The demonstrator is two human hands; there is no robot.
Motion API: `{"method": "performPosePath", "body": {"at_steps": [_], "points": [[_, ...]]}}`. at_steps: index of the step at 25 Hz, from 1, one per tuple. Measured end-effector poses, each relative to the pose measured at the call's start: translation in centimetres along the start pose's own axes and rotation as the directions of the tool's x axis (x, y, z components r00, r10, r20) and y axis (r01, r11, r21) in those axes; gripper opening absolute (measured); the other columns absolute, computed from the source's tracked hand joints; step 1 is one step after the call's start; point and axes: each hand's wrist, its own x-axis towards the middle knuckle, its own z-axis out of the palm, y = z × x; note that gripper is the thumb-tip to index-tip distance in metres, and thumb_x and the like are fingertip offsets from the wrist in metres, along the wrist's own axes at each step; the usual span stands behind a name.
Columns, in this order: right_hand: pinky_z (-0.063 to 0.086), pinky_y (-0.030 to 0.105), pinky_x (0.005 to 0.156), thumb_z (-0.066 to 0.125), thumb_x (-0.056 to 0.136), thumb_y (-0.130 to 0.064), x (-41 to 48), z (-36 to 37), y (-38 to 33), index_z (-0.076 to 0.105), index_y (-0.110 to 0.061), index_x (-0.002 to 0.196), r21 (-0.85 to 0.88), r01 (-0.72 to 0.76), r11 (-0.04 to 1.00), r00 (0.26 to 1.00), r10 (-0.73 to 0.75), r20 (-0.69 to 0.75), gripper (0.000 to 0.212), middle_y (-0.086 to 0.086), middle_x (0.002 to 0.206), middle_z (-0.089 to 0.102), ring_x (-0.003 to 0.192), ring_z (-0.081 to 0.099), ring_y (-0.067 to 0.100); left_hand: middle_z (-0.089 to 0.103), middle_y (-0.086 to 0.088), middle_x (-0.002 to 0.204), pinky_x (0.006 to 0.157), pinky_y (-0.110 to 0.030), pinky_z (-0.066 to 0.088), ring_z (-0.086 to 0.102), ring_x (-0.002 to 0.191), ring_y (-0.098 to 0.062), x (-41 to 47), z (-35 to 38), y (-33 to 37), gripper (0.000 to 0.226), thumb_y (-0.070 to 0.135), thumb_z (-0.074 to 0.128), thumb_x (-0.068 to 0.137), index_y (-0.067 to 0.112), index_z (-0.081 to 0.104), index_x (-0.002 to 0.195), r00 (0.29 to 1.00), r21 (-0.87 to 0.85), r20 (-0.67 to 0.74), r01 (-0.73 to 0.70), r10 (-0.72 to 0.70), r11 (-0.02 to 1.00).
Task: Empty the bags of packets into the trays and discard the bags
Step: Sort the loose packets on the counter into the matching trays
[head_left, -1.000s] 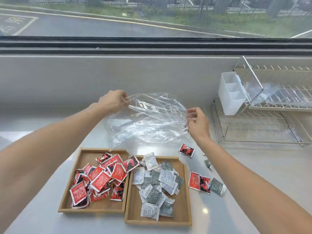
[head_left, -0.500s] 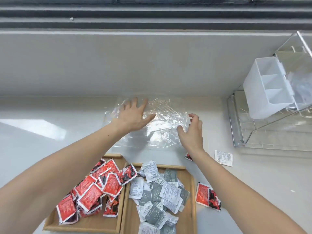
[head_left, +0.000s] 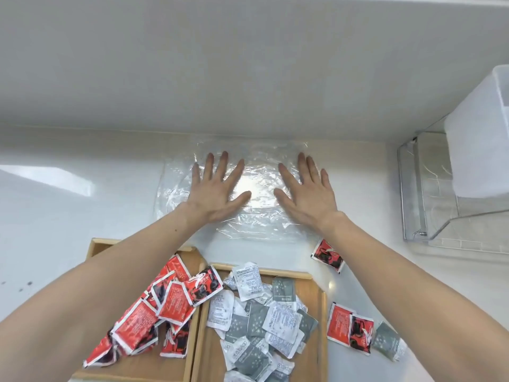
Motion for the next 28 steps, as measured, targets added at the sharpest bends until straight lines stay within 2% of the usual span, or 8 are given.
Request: {"method": "performPosePath", "body": {"at_steps": [4, 6, 8, 12, 15, 20, 23, 28], "points": [[-0.007, 0.050, 0.121, 0.007, 0.093, -0.073, 0.1, 1.1, 0.3, -0.006, -0.044, 0.154, -0.031, -0.008, 0.999, 1.000, 0.009, 0.028, 0.069, 0.007, 0.165, -0.016, 0.151, -0.019, 0.024, -0.020, 0.001, 0.163, 0.118, -0.056, -0.009, -0.023, 0.147, -0.029, 0.0, 0.8, -1.4, 0.078, 0.084, 0.011, 0.084, 0.049, -0.015, 0.149, 0.999, -0.021, 0.021, -0.030, 0.031, 0.999], [-0.007, 0.051, 0.121, 0.009, 0.093, -0.070, 0.3, 0.2, 0.0, -0.007, -0.043, 0.154, -0.038, -0.014, 0.999, 0.996, 0.017, 0.091, 0.069, 0.008, 0.164, -0.017, 0.151, -0.020, 0.025, -0.019, -0.001, 0.163, 0.118, -0.054, -0.009, -0.023, 0.148, -0.030, 0.3, 0.0, -1.4, 0.080, 0.083, 0.011, 0.084, 0.046, -0.012, 0.151, 0.996, -0.007, 0.079, -0.040, 0.040, 0.999], [-0.004, 0.051, 0.121, 0.017, 0.096, -0.064, 0.0, -1.5, -0.4, -0.003, -0.038, 0.156, -0.012, -0.007, 1.000, 0.993, 0.008, 0.121, 0.068, 0.012, 0.165, -0.013, 0.152, -0.014, 0.029, -0.009, -0.009, 0.165, 0.120, -0.050, -0.005, -0.015, 0.150, -0.031, 0.2, -1.5, -1.0, 0.081, 0.078, 0.015, 0.087, 0.036, 0.001, 0.155, 0.991, -0.006, 0.107, -0.075, 0.075, 0.997], [0.012, 0.049, 0.121, 0.033, 0.101, -0.050, -3.9, -5.4, -1.4, 0.012, -0.021, 0.157, 0.110, 0.010, 0.994, 0.997, -0.002, -0.072, 0.066, 0.018, 0.164, 0.011, 0.151, 0.008, 0.034, 0.021, -0.020, 0.160, 0.119, -0.048, 0.018, 0.017, 0.148, -0.035, -1.6, -5.3, 1.9, 0.063, 0.052, 0.030, 0.101, 0.013, 0.031, 0.150, 0.986, -0.151, -0.055, -0.161, 0.155, 0.975], [0.017, 0.046, 0.121, 0.039, 0.101, -0.043, -8.6, -7.8, -1.2, 0.020, -0.016, 0.156, 0.189, -0.017, 0.982, 0.982, 0.051, -0.180, 0.064, 0.019, 0.161, 0.022, 0.149, 0.017, 0.035, 0.032, -0.021, 0.155, 0.115, -0.049, 0.027, 0.031, 0.141, -0.038, -4.3, -7.5, 4.8, 0.052, 0.039, 0.037, 0.103, 0.010, 0.038, 0.146, 0.965, -0.200, -0.149, -0.241, 0.214, 0.950], [0.021, 0.044, 0.120, 0.042, 0.102, -0.038, -17.4, -10.2, 0.2, 0.024, -0.013, 0.154, 0.248, -0.124, 0.961, 0.942, 0.193, -0.273, 0.061, 0.015, 0.160, 0.027, 0.148, 0.022, 0.030, 0.045, -0.018, 0.146, 0.104, -0.047, 0.040, 0.048, 0.127, -0.037, -9.6, -9.4, 9.4, 0.046, 0.030, 0.045, 0.101, 0.007, 0.044, 0.141, 0.907, -0.236, -0.253, -0.396, 0.337, 0.887], [0.026, 0.043, 0.117, 0.043, 0.101, -0.036, -22.8, -9.8, 1.0, 0.026, -0.014, 0.153, 0.291, -0.208, 0.934, 0.909, 0.294, -0.296, 0.059, 0.012, 0.158, 0.031, 0.145, 0.028, 0.029, 0.051, -0.011, 0.140, 0.099, -0.040, 0.043, 0.053, 0.122, -0.030, -12.8, -9.1, 12.5, 0.043, 0.030, 0.049, 0.099, 0.010, 0.048, 0.138, 0.879, -0.291, -0.256, -0.466, 0.401, 0.836], [0.033, 0.040, 0.109, 0.047, 0.099, -0.033, -30.1, -7.1, 3.0, 0.031, -0.013, 0.150, 0.343, -0.291, 0.893, 0.875, 0.394, -0.282, 0.057, 0.011, 0.151, 0.040, 0.137, 0.037, 0.030, 0.055, -0.005, 0.137, 0.095, -0.038, 0.045, 0.055, 0.120, -0.023, -17.0, -7.2, 17.6, 0.043, 0.035, 0.055, 0.096, 0.016, 0.050, 0.134, 0.865, -0.362, -0.183, -0.501, 0.467, 0.786]]}}
